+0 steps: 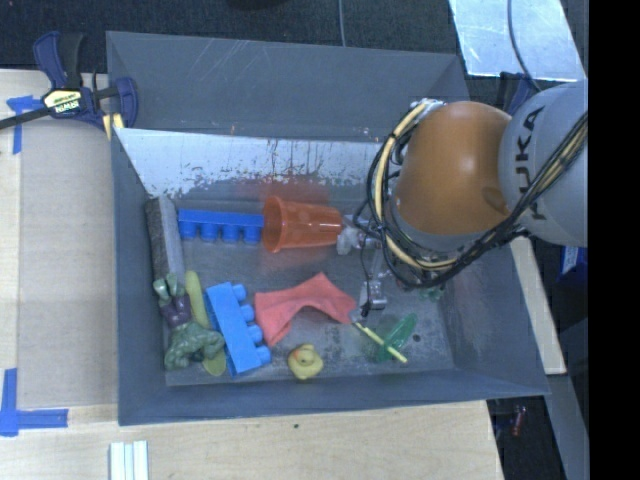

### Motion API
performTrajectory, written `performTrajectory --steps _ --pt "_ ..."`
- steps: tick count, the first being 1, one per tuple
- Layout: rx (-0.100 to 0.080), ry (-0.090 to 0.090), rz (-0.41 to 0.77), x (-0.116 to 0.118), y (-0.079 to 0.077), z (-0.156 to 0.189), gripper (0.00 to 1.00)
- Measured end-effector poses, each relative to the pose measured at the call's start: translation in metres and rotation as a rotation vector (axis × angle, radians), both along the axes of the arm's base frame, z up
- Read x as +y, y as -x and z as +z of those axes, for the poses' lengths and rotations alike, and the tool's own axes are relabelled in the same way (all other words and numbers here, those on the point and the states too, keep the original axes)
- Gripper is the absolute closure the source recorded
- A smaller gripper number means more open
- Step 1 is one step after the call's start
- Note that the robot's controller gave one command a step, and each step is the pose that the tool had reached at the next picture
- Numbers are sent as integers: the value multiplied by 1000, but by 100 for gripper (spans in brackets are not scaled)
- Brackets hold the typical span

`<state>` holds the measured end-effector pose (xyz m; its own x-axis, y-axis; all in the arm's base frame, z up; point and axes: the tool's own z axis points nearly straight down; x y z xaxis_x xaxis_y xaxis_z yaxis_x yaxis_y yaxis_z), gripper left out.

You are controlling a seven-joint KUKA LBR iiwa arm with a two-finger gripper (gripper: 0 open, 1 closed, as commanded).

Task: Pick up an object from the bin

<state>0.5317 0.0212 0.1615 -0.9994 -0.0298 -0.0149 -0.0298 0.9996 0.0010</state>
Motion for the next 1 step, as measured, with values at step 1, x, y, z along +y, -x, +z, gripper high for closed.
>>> performTrajectory --steps 1 --pt "12 1 -28 -3 -8 -29 0"
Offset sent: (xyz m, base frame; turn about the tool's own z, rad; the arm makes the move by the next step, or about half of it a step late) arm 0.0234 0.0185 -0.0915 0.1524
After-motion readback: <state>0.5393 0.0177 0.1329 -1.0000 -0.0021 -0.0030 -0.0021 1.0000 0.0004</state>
